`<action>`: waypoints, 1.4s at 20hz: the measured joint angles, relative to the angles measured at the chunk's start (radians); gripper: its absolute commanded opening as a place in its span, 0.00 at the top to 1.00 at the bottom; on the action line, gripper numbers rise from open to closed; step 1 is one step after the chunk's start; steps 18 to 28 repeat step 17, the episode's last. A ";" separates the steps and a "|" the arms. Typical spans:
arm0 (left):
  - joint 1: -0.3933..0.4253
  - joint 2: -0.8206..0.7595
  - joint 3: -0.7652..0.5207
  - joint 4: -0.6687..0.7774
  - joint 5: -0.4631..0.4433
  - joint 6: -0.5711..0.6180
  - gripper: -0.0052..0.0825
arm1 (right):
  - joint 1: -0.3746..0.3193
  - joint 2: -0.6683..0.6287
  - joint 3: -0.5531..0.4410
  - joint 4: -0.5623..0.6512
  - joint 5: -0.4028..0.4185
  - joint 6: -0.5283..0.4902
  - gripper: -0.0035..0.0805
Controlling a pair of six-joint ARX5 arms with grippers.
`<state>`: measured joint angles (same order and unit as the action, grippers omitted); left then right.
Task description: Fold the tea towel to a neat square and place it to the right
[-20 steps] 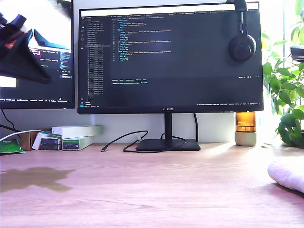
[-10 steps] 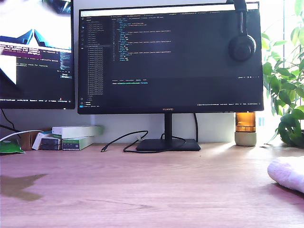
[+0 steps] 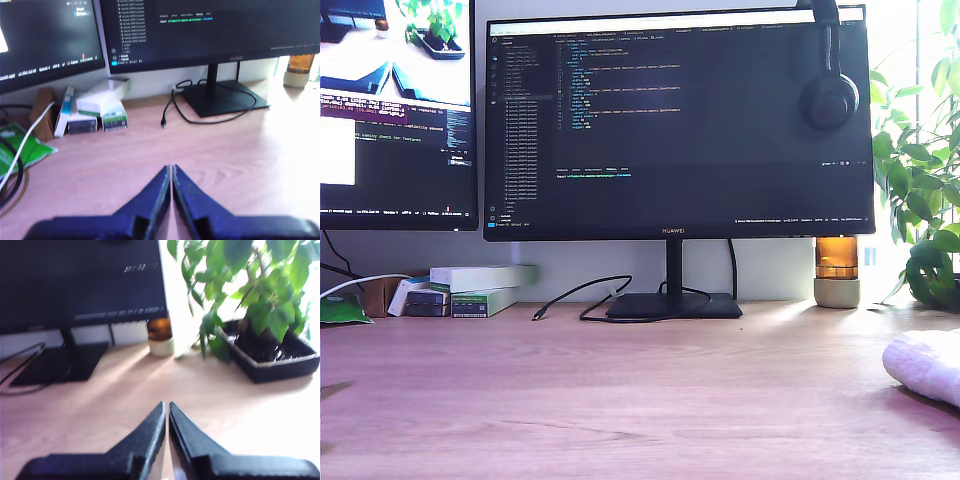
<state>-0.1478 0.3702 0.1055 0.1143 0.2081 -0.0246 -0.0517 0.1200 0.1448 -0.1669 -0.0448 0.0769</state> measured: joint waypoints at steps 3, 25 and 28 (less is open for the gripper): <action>0.000 -0.096 -0.015 -0.082 0.000 0.000 0.97 | 0.000 -0.085 -0.005 -0.070 -0.002 0.000 0.97; 0.000 -0.264 -0.016 -0.495 -0.002 -0.048 0.97 | 0.000 -0.112 -0.005 -0.395 -0.008 0.084 0.97; 0.000 -0.264 -0.016 -0.495 -0.002 -0.048 0.97 | 0.000 -0.112 -0.005 -0.395 -0.008 0.084 0.97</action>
